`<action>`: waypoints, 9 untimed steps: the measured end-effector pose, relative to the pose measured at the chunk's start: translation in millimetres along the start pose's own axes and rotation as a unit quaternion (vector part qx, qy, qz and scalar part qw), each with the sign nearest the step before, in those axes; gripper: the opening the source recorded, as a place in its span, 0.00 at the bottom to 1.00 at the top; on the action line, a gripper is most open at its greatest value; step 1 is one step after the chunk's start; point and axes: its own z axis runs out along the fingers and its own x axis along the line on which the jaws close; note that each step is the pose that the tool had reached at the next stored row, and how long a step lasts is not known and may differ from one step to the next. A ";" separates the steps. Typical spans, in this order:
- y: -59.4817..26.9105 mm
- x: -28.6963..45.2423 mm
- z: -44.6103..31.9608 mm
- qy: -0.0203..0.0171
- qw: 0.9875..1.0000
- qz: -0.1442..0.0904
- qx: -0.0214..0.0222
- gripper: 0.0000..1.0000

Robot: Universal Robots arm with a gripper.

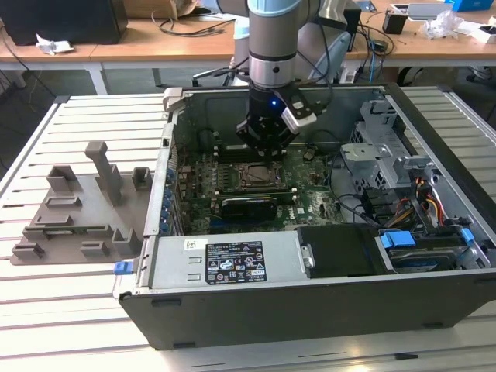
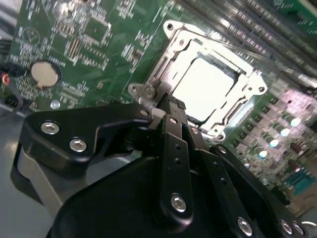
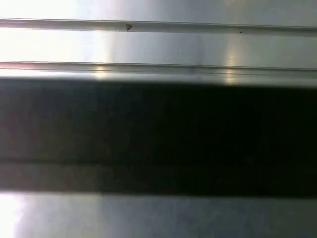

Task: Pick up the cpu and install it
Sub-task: 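Install the first cpu locking lever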

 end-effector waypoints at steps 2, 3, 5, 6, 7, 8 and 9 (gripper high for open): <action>-8.8 0.1 0.6 0.000 1.000 0.000 0.000 0.11; -10.9 0.1 0.8 0.000 1.000 0.000 0.000 0.11; -14.9 0.3 1.1 0.000 1.000 0.000 0.000 0.11; -16.5 0.3 1.0 0.000 1.000 0.000 0.000 0.11; -16.8 0.3 0.4 0.000 1.000 0.000 0.000 0.11; -16.9 0.4 -0.2 0.000 1.000 0.000 0.000 0.11; -17.0 0.3 -1.7 0.000 1.000 0.000 0.000 0.11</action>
